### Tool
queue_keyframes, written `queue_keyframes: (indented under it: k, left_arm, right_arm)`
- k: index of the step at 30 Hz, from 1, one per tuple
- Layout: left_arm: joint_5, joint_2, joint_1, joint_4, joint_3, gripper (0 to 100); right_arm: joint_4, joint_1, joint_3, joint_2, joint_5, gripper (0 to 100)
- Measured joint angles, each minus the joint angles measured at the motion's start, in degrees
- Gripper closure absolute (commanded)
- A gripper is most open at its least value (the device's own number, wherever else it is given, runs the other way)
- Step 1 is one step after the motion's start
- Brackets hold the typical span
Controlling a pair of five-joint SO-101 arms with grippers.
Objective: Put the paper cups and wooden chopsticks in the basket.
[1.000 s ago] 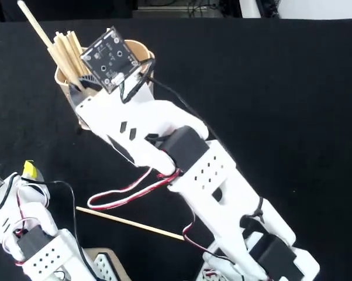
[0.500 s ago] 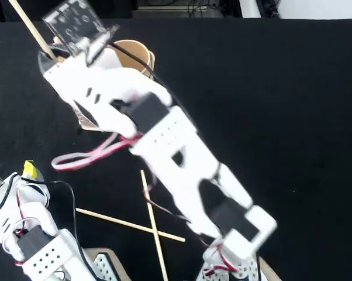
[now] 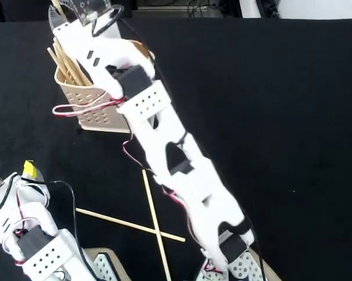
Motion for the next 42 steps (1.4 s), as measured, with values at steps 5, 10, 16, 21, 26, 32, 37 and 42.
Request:
queue_keyframes:
  k: [5,10,16,21,26,32,37,42]
  left_arm:
    - [0.0,0.0,0.0,0.0,0.0,76]
    - [0.0,0.0,0.0,0.0,0.0,76]
    - [0.0,0.0,0.0,0.0,0.0,76]
    - [0.0,0.0,0.0,0.0,0.0,76]
    - [0.0,0.0,0.0,0.0,0.0,76]
    - [0.0,0.0,0.0,0.0,0.0,76]
    - [0.0,0.0,0.0,0.0,0.0,76]
    - [-0.9,-0.1,0.1,6.8,-1.8,76]
  right_arm:
    - [1.2,0.8,-5.6,7.6,0.0,98.7]
    - [9.0,1.8,-6.3,7.9,0.1,98.4]
    - [14.4,2.0,-7.8,7.6,0.1,79.6]
    - [17.2,1.5,-8.4,7.4,0.1,65.8]
    - [17.9,-0.3,-8.4,6.8,0.2,76.0]
    - [25.0,-1.1,-8.3,-2.8,0.2,91.0]
    - [39.9,-0.9,-8.3,-16.1,0.2,96.6]
    - [55.5,-0.9,-8.3,-29.6,0.2,96.6]
